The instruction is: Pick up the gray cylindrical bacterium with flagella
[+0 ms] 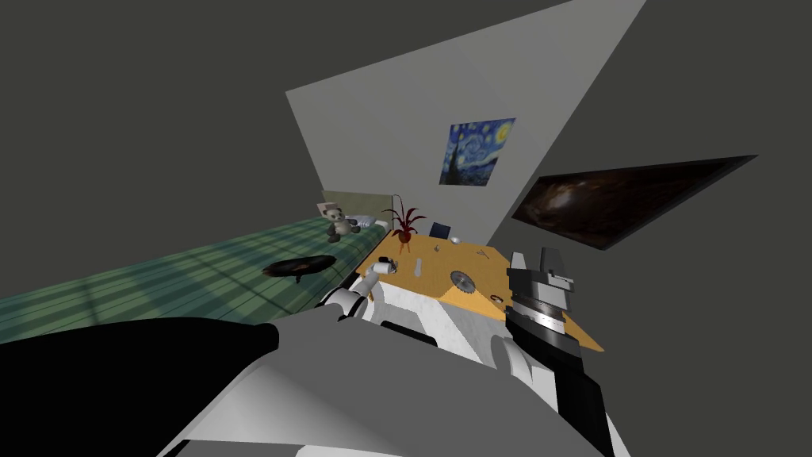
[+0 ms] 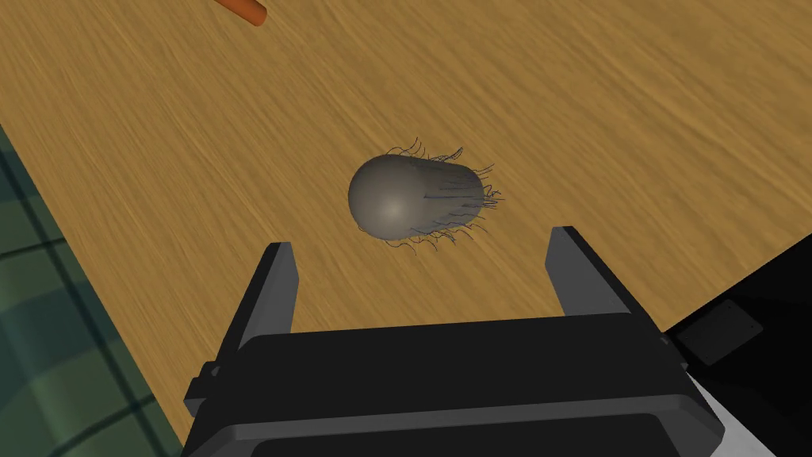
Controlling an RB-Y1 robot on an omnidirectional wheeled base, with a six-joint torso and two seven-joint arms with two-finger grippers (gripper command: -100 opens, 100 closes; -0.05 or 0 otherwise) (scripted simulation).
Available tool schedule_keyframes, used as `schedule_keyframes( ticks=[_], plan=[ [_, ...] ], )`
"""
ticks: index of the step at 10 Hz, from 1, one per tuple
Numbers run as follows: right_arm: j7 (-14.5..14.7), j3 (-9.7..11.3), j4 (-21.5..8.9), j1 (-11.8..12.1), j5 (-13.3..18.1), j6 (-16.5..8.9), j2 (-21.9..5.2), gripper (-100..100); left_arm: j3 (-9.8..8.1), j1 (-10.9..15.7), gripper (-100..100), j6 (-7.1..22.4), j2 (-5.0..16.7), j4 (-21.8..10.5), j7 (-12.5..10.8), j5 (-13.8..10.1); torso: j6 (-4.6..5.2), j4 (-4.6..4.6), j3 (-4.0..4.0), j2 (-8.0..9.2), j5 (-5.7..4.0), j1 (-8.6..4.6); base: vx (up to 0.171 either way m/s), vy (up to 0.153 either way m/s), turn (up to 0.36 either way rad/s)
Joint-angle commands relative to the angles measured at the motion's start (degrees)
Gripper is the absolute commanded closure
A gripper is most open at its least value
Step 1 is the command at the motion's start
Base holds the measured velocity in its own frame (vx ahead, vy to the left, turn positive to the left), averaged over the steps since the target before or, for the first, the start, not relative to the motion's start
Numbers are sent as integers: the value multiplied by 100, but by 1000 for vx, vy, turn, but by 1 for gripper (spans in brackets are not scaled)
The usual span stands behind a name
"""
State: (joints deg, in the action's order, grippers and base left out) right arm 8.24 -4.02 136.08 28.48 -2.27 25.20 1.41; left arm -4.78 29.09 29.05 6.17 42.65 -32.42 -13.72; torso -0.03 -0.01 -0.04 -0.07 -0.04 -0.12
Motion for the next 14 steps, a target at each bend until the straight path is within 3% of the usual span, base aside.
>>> schedule_keyframes(
  ticks=[1, 2, 3, 4, 6, 7, 8, 12, 13, 14],
  plan=[
    [0, 0, 0, 0, 0, 0, 0, 0, -14, 102, -100, 61, -21, -158, -52, -11, 0, 0, 0, 0, 0, 0, 13, -22, 2],
    [0, 0, 0, 0, 0, 0, 0, 0, -9, 93, -100, 17, -9, -150, -25, -18, 0, 0, 1, 2, 1, 3, 5, -9, 0],
    [0, 0, 0, 0, 0, 0, 0, 0, -10, 103, 0, 17, -10, -169, -30, -21, -1, 1, 3, 5, 2, 9, 0, 0, 0],
    [0, 0, 0, 0, 0, 0, 0, 0, -27, 21, -100, -143, -57, -247, 30, -23, -1, 2, 4, 7, 2, 12, 51, 0, -12],
    [0, 0, 0, 1, 0, 0, 0, 0, -44, -59, -100, -302, -103, -327, 89, -24, -1, -5, -13, -24, 3, 14, 110, 4, -9],
    [0, -1, 0, 1, 0, 0, 0, 0, -34, -101, -100, -199, -99, -190, 52, 0, -2, -7, -18, -31, 3, 15, 48, 3, 0],
    [0, 0, 0, 0, 0, 0, 0, 0, -35, -110, 100, -211, -101, -184, 58, 2, -1, -4, -10, -16, 3, 15, 8, 0, -2],
    [0, 0, 0, 0, 0, 0, 0, 0, -37, -110, 100, -207, -107, -186, 51, -4, -1, 2, 4, 7, -2, 10, 0, 0, 0],
    [0, 0, 0, 0, 0, 0, 0, 0, -37, -111, 0, -206, -107, -187, 51, -3, -1, 3, 5, 8, -2, 10, 0, 0, 0],
    [0, 0, 0, 0, 0, 0, 0, 0, -20, 54, 100, -79, -38, -215, 6, -22, -1, 4, 6, 8, -2, 10, -93, -12, 13]
  ],
)
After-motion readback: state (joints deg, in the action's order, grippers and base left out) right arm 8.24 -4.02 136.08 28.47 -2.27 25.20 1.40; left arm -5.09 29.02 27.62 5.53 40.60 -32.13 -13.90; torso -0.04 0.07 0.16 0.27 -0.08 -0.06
